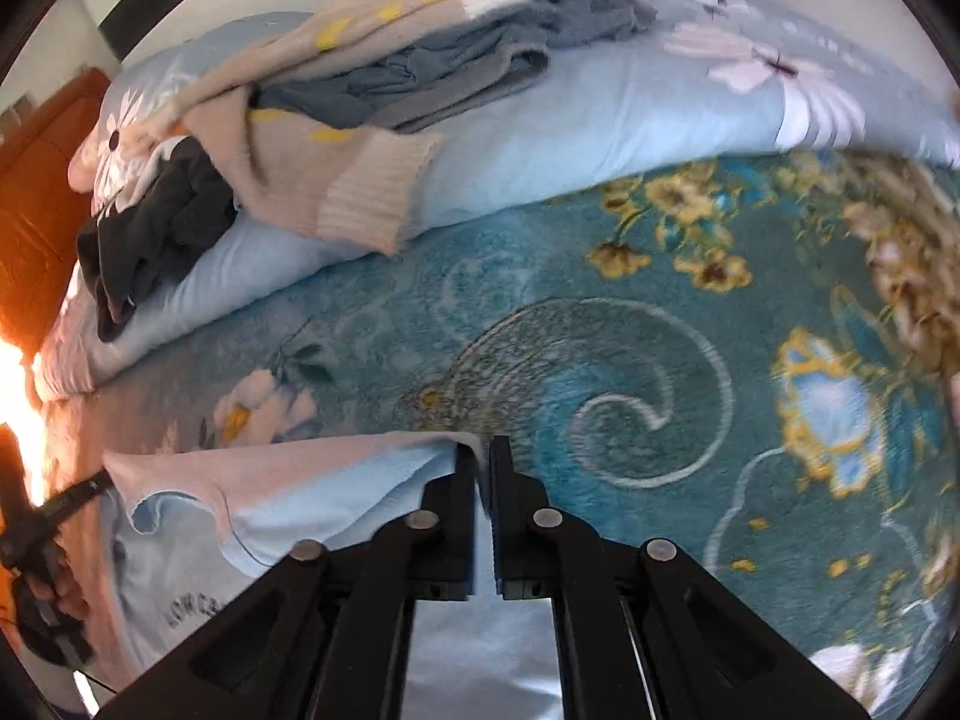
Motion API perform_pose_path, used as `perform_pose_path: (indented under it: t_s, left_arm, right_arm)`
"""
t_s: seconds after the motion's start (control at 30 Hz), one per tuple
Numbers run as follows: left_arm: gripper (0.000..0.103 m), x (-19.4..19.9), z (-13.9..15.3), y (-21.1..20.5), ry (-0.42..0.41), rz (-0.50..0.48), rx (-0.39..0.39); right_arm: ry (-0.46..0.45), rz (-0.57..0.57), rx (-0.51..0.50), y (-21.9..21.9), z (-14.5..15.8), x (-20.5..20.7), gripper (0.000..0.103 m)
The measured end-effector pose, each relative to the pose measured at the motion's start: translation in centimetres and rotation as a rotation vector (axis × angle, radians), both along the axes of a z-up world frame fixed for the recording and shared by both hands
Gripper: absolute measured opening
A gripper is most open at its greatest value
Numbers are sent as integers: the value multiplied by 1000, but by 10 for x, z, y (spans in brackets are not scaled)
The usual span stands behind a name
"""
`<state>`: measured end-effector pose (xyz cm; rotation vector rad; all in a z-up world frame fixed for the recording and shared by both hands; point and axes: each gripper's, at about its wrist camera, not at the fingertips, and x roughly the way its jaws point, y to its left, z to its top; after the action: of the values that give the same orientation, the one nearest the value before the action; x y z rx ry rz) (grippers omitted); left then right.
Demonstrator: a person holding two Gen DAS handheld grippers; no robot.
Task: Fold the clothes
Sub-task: 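Lay the sweatshirt flat on the blanket with both grippers and release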
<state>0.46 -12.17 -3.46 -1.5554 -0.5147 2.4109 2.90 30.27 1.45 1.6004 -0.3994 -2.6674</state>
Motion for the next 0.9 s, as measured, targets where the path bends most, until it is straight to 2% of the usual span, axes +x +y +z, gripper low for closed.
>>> perform_pose_path:
  t_s: [0.03,0.07,0.1,0.2,0.33,0.37,0.43,0.5,0.67,0.8,0.9]
  left_arm:
    - [25,4,1,-2,-8,-3,25]
    - [43,9,2,-3,-17,-5,49]
    - [51,13,3,-5,-25,-8,74]
    - [51,34,20,0,38,-39,9]
    - [55,79,54,-6,191,32,-107]
    - [59,88,59,-10,222,45,-124]
    - [62,124,68,-9,299,65,-154]
    - [63,145,70,-9,333,67,-160]
    - [63,191,61,0,335,82,-152]
    - [63,210,59,2,324,89,-118]
    - [63,221,59,6,318,90,-98]
  right_arm:
    - [6,13,-21,2,3,4,7]
    - [13,28,-36,3,6,8,8]
    - [23,45,-39,3,9,12,8]
    - [56,81,-35,6,21,31,11]
    - [120,93,-12,18,34,76,17]
    - [136,85,-5,25,36,94,23]
    - [143,52,8,40,34,129,29]
    - [119,-8,-13,59,25,166,29]
    - [48,-100,-67,83,1,228,29]
    - [13,-75,-70,73,-13,256,29]
    - [16,-98,-85,72,-19,268,29]
